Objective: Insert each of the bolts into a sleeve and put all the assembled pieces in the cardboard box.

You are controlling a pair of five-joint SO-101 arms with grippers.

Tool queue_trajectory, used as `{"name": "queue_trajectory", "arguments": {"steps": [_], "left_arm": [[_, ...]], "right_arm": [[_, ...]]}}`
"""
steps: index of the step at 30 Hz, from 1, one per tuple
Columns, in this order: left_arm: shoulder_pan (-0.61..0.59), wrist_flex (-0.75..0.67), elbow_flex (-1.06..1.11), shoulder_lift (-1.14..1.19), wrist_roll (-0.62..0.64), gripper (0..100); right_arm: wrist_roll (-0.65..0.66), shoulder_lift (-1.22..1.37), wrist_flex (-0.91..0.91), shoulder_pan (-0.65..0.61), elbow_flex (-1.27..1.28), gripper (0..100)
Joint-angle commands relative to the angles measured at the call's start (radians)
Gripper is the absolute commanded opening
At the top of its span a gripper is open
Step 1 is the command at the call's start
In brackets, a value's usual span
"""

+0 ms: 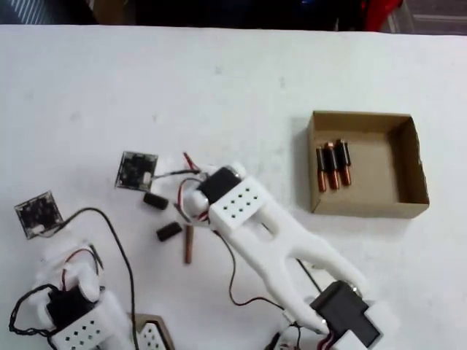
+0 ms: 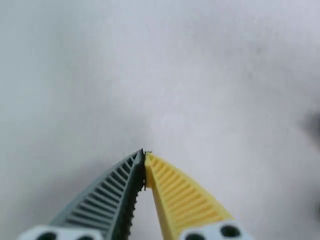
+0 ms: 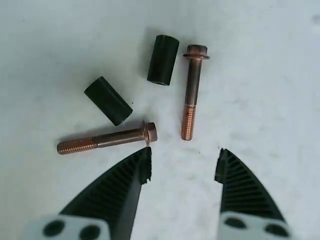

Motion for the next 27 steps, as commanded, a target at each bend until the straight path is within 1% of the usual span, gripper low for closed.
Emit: {"name": "queue_trajectory", "arguments": {"steps": [1, 3, 8, 18, 24, 27], "left_arm": [[-0.041, 0.006, -0.044, -0.007, -0.012, 2], [-0.045, 0.008, -0.044, -0.007, -0.017, 2], [-0.107, 0.008, -0.044, -0.007, -0.018, 2], [-0.240, 0.018, -0.048, -0.007, -0.018, 2], [-0.246, 0.021, -0.049, -0.007, -0.018, 2], [-0.269, 0.020, -0.052, -0.007, -0.018, 2]], "right_arm": [[0.005, -0.045, -0.107, -0.025, 0.040, 18.7], [0.005, -0.045, -0.162, -0.050, 0.074, 18.7], [0.011, -0.045, -0.254, -0.096, 0.107, 18.7], [0.005, -0.044, -0.251, -0.079, 0.114, 18.5], [0.014, -0.044, -0.259, -0.079, 0.152, 14.6], [0.052, -0.044, -0.259, -0.081, 0.160, 14.4]]}}
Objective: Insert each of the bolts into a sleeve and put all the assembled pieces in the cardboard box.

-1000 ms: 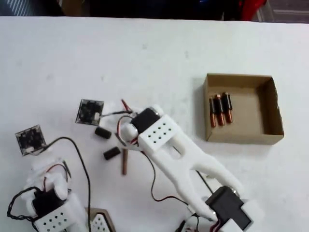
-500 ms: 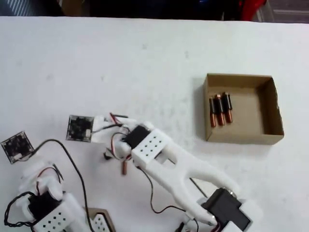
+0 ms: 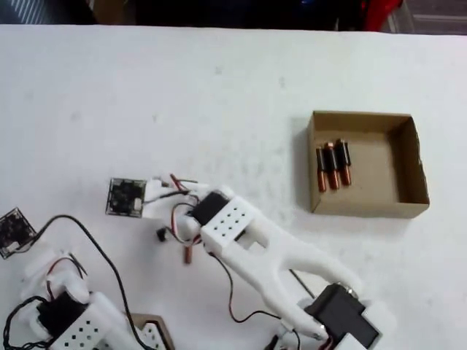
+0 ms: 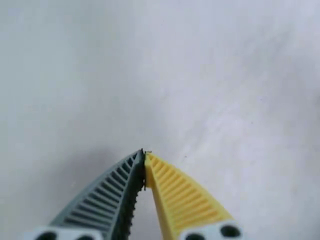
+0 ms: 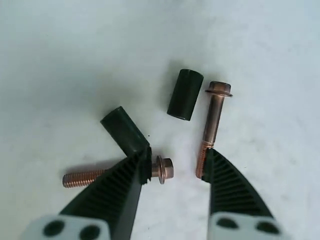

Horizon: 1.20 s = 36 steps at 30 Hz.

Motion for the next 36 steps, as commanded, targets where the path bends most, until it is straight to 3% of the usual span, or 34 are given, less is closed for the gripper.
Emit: {"name": "queue_trajectory", "arguments": {"steps": [1, 16, 36], "left_arm": [[-0.047, 0.003, -0.054, -0.007, -0.008, 2], [-0.096, 0.000, -0.058, -0.007, -0.008, 2], [-0.119, 0.008, -0.078, -0.007, -0.008, 2]], "right_arm": [[0.046, -0.041, -0.016, 0.007, 0.006, 14.5], [0.055, 0.151, -0.071, -0.064, 0.009, 14.5], [0.094, 0.166, -0.073, -0.105, 0.015, 11.5]]}}
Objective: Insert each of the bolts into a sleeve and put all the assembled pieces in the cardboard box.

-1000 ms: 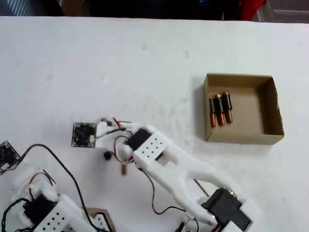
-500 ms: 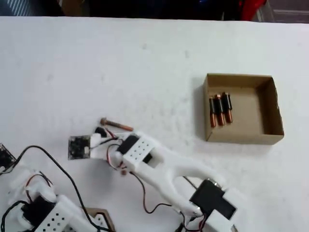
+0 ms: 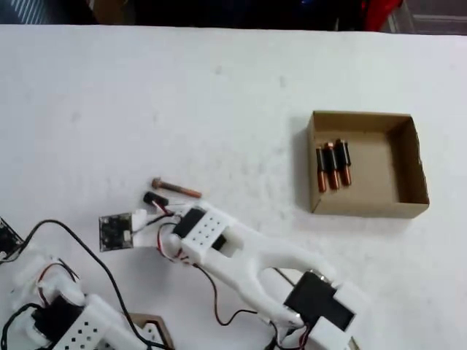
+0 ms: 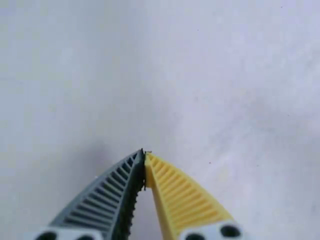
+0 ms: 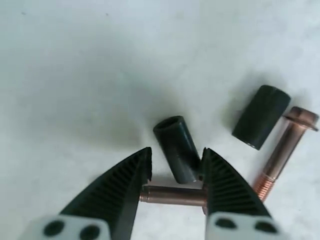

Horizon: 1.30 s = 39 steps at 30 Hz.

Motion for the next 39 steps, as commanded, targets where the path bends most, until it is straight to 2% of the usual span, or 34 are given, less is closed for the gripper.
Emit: {"name": "queue_trajectory", "arguments": {"steps": [1, 5, 9, 16, 19, 23, 25, 29, 34, 39], "left_arm": [[-0.005, 0.006, -0.058, -0.002, -0.008, 2], [-0.004, 0.006, -0.058, -0.002, -0.008, 2], [-0.004, 0.006, -0.058, -0.002, -0.008, 2], [-0.004, 0.006, -0.058, -0.002, -0.008, 2], [-0.004, 0.006, -0.058, -0.002, -0.008, 2], [-0.004, 0.006, -0.058, -0.002, -0.008, 2], [-0.004, 0.006, -0.058, -0.002, -0.008, 2], [-0.004, 0.006, -0.058, -0.002, -0.008, 2], [-0.004, 0.006, -0.058, -0.002, -0.008, 2], [-0.002, 0.006, -0.058, -0.002, -0.008, 2]], "right_arm": [[0.008, -0.004, -0.016, -0.007, -0.006, 9.3], [0.008, 0.048, -0.019, -0.007, -0.015, 3.7], [0.002, 0.094, -0.022, -0.004, -0.046, 5.1], [0.002, 0.140, -0.028, -0.007, -0.051, 13.9], [0.008, 0.147, -0.030, -0.007, -0.051, 11.2], [0.002, 0.142, -0.027, -0.004, -0.069, 1.8], [0.000, 0.140, -0.022, 0.001, -0.078, 2.6], [-0.003, 0.102, -0.022, 0.022, -0.078, 3.0], [-0.098, -0.005, -0.019, 0.054, -0.072, 3.0], [-0.106, -0.114, 0.062, 0.088, -0.074, 3.0]]}}
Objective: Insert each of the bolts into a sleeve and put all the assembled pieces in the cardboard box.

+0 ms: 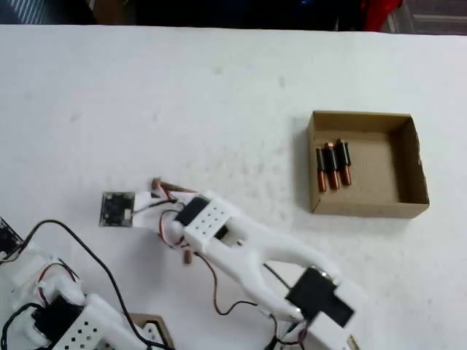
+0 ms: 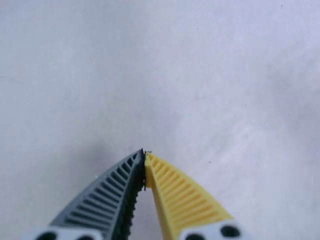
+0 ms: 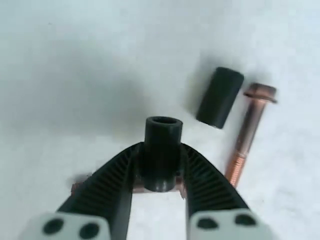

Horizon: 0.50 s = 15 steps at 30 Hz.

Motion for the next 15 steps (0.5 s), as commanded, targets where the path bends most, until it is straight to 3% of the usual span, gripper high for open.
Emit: {"name": "queue_trajectory", "arguments": {"steps": [1, 4, 9, 15], "left_arm": [[-0.002, 0.006, -0.058, -0.007, -0.008, 2], [-0.002, 0.006, -0.058, -0.007, -0.008, 2], [-0.002, 0.006, -0.058, -0.007, -0.008, 2], [-0.001, 0.008, -0.058, -0.007, -0.008, 2]], "right_arm": [[-0.014, -0.125, 0.050, 0.039, -0.014, 3.0], [-0.040, -0.205, 0.081, 0.085, -0.017, 3.0], [-0.196, -0.351, 0.150, 0.179, -0.018, 3.0], [-0.336, -0.464, 0.234, 0.377, -0.018, 3.0]]}}
